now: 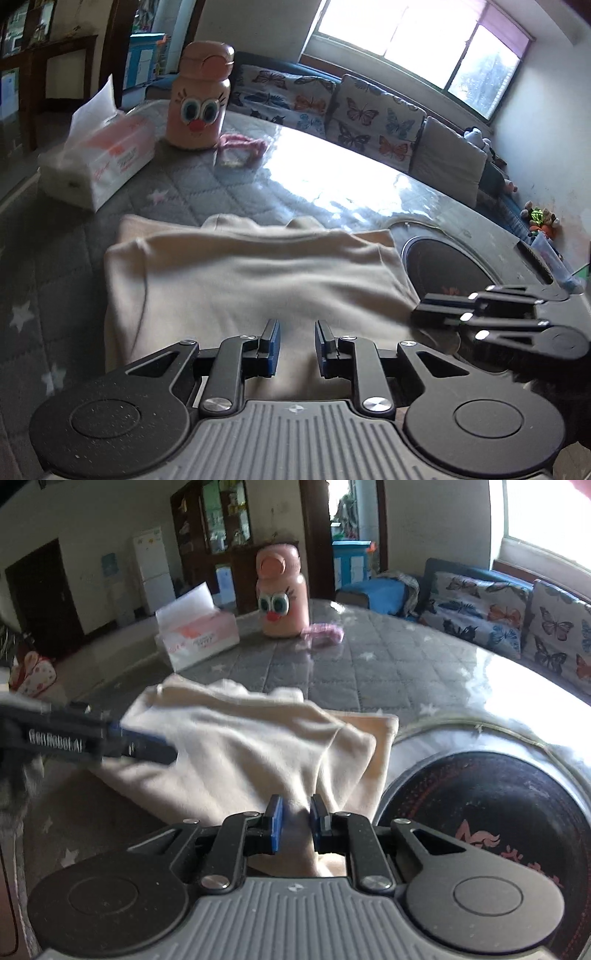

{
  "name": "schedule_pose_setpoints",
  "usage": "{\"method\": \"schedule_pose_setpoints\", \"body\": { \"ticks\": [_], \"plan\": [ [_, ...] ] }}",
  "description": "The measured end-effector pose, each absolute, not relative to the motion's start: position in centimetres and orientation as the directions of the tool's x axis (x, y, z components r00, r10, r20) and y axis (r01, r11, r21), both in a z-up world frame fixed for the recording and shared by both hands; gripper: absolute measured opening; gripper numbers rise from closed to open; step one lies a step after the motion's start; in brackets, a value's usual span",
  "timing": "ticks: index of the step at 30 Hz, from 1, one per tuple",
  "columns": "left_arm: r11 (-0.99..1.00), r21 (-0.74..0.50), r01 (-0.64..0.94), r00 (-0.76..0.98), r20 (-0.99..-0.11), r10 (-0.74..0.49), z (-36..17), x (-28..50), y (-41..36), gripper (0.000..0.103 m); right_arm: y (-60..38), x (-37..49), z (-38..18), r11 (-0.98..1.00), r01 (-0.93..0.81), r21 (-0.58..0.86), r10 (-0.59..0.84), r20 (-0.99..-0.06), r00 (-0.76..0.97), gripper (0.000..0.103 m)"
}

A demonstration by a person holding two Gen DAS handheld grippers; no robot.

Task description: Fold clothes

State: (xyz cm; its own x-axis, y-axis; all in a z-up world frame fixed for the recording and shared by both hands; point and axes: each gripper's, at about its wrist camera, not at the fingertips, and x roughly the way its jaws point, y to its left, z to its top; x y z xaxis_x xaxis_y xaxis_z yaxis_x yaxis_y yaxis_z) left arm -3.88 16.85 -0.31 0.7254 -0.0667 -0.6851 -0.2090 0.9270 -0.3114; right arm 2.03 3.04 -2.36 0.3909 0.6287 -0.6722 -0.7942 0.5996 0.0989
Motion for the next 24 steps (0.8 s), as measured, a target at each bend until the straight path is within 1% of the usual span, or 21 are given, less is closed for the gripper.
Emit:
{"method": "schedule_pose_setpoints", "body": {
  "ticks": [2, 5, 8, 9, 10, 11, 13, 14, 16, 17, 18, 21, 22, 23, 24],
  "plan": [
    [0.927, -0.310, -0.214, 0.723, -0.688, -0.063, -0.5, -4.2, 16.7, 0.023, 2.9, 1.5, -1.8, 0.591, -0.801, 0.095, 0.645, -0.652, 0.398, 0.014],
    [0.927, -0.304, -0.217, 0.719, -0.692, -0.059, -0.6, -4.4, 16.4, 0.029, 3.5, 1.1, -2.3, 0.574, -0.812, 0.103, 0.650, -0.661, 0.375, 0.014],
    [0.930, -0.295, -0.218, 0.720, -0.692, -0.051, -0.4, -4.7, 15.9, 0.042, 3.8, 0.8, -3.1, 0.578, -0.811, 0.090, 0.635, -0.674, 0.377, 0.016],
    [0.932, -0.290, -0.218, 0.721, -0.692, -0.047, -0.2, -4.8, 15.7, 0.048, 3.8, 0.7, -3.0, 0.580, -0.810, 0.091, 0.637, -0.670, 0.381, 0.017],
    [0.934, -0.285, -0.218, 0.721, -0.692, -0.043, -0.1, -5.0, 15.5, 0.051, 3.6, 0.5, -2.8, 0.582, -0.808, 0.094, 0.641, -0.664, 0.385, 0.019],
    [0.936, -0.277, -0.217, 0.721, -0.692, -0.038, 0.0, -5.1, 15.3, 0.052, 3.4, 0.2, -2.5, 0.580, -0.809, 0.095, 0.647, -0.657, 0.387, 0.024],
    [0.941, -0.263, -0.216, 0.722, -0.691, -0.028, 0.2, -5.3, 14.8, 0.059, 3.0, -0.4, -2.0, 0.572, -0.815, 0.092, 0.658, -0.645, 0.389, 0.030],
    [0.942, -0.257, -0.216, 0.722, -0.691, -0.023, 0.3, -5.4, 14.6, 0.061, 2.8, -0.6, -1.8, 0.572, -0.815, 0.090, 0.659, -0.642, 0.392, 0.035],
    [0.942, -0.251, -0.221, 0.721, -0.692, -0.015, 0.3, -5.7, 14.2, 0.070, 2.5, -1.0, -1.8, 0.578, -0.812, 0.088, 0.654, -0.644, 0.396, 0.040],
    [0.942, -0.249, -0.223, 0.721, -0.693, -0.012, 0.3, -5.8, 14.0, 0.073, 2.2, -1.1, -1.8, 0.583, -0.808, 0.088, 0.651, -0.645, 0.399, 0.045],
    [0.942, -0.248, -0.225, 0.720, -0.694, -0.010, 0.2, -5.9, 13.9, 0.077, 2.0, -1.3, -1.8, 0.589, -0.803, 0.089, 0.648, -0.646, 0.404, 0.050],
    [0.942, -0.238, -0.236, 0.717, -0.698, 0.003, 0.2, -6.3, 13.4, 0.090, 1.1, -1.7, -1.9, 0.607, -0.790, 0.091, 0.639, -0.647, 0.416, 0.059],
    [0.943, -0.231, -0.239, 0.715, -0.699, 0.010, 0.2, -6.4, 13.3, 0.093, 0.7, -1.9, -1.9, 0.612, -0.786, 0.092, 0.636, -0.647, 0.420, 0.062],
    [0.945, -0.223, -0.241, 0.713, -0.701, 0.016, 0.2, -6.5, 13.1, 0.094, 0.4, -2.0, -2.0, 0.617, -0.782, 0.092, 0.633, -0.649, 0.422, 0.067],
    [0.946, -0.216, -0.241, 0.712, -0.702, 0.021, 0.3, -6.6, 12.9, 0.098, 0.1, -2.1, -2.1, 0.622, -0.778, 0.092, 0.628, -0.652, 0.425, 0.070]
  ]
}}
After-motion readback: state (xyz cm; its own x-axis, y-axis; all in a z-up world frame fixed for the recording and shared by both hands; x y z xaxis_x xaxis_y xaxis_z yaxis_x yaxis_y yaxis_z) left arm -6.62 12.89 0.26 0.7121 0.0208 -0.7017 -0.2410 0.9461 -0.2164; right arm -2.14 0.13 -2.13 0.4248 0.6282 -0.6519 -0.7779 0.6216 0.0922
